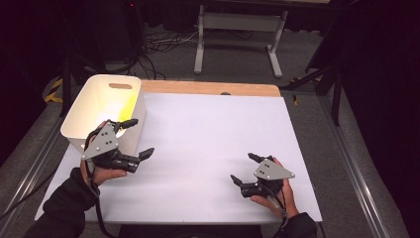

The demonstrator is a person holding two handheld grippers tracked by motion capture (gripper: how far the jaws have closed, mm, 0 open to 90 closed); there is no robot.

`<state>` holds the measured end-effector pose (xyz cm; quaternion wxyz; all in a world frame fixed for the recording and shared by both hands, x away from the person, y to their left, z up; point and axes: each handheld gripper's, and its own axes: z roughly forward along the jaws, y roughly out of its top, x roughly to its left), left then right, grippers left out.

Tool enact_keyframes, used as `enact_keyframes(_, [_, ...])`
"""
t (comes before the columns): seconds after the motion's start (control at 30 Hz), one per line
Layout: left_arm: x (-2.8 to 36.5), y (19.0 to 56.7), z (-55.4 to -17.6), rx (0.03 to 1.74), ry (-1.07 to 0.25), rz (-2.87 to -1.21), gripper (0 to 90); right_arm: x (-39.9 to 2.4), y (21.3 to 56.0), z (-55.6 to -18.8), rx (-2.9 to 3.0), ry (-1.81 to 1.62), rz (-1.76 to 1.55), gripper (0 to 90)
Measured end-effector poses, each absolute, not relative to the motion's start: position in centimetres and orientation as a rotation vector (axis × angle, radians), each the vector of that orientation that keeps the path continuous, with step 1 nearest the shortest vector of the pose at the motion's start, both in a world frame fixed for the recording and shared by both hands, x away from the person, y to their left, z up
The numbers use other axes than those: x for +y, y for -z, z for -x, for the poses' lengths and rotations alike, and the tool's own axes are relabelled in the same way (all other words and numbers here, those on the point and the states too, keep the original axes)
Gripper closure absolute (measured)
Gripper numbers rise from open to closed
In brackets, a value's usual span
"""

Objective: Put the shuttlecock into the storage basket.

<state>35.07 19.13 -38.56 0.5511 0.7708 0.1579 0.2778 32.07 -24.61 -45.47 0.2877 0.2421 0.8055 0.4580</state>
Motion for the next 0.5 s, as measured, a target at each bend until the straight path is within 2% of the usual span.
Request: enact_keyframes(0.5, [17.7,40.8,-34.1,0.318,-0.657,-1.870,6.3,-24.2,45.4,-31.6,2.153,-1.228,-0.630,11.9])
